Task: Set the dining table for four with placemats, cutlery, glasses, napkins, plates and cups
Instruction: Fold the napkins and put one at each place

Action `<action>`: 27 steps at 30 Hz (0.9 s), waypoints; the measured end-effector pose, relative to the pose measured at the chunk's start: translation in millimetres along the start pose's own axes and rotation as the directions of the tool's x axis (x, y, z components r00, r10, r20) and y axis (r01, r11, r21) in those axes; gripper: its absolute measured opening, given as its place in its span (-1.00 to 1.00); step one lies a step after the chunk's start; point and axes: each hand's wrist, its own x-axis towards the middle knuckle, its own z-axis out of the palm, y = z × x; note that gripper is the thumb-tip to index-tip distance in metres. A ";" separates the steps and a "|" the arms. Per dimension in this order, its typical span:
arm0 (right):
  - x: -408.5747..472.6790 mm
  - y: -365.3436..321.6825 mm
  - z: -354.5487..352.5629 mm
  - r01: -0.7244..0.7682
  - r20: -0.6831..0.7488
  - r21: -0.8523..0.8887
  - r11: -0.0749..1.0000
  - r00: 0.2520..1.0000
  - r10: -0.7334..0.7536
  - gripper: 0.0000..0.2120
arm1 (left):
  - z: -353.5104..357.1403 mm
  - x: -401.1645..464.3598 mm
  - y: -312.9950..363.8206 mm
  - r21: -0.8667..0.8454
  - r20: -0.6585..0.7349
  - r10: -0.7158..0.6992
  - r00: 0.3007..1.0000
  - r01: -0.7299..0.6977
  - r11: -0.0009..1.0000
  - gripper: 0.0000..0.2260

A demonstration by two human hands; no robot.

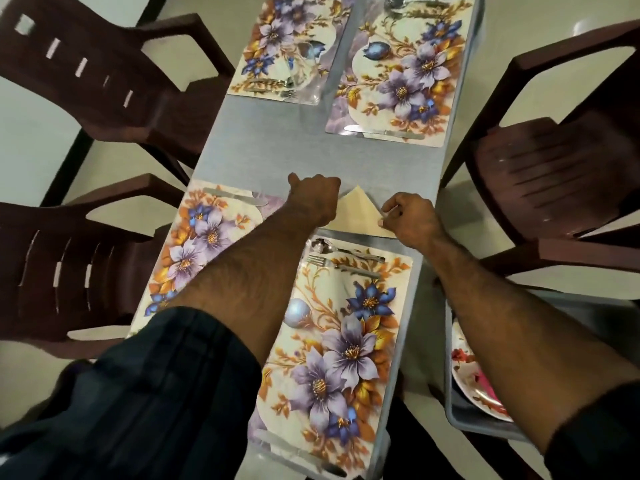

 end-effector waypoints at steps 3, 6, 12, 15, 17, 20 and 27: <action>-2.7 -1.3 3.3 0.037 -0.012 -0.126 0.991 0.999 -0.039 -0.73 | 9.4 4.4 7.8 0.058 -0.007 0.021 1.000 -0.020 0.998 -0.62; -2.9 -3.2 5.6 0.051 -0.011 -0.214 0.975 0.998 -0.054 -0.73 | 15.2 4.9 12.2 0.077 -0.008 0.023 1.000 -0.022 0.997 -0.56; -10.5 -0.8 4.7 0.069 0.018 -0.333 0.940 0.998 -0.067 -0.69 | 21.0 3.5 15.7 0.085 -0.029 -0.005 1.000 0.008 0.996 -0.50; -20.4 -1.5 -3.7 0.064 0.023 -0.359 0.931 0.998 -0.059 -0.64 | 16.0 -5.8 19.2 0.135 -0.063 -0.006 0.998 0.015 0.991 -0.46; -32.1 -1.8 -15.1 0.042 -0.028 -0.323 0.946 0.998 -0.054 -0.61 | 5.3 -17.3 21.2 0.168 -0.096 0.023 0.995 -0.007 0.986 -0.46; -52.7 -0.3 -37.5 0.015 -0.116 -0.242 0.970 0.992 -0.044 -0.61 | -16.3 -38.8 22.8 0.194 -0.155 0.091 0.984 -0.060 0.979 -0.46; -141.9 24.0 -87.9 0.019 -0.208 -0.171 0.985 0.977 -0.055 -0.71 | -6.4 -121.8 57.9 0.011 -0.359 0.156 0.920 -0.163 0.987 -0.57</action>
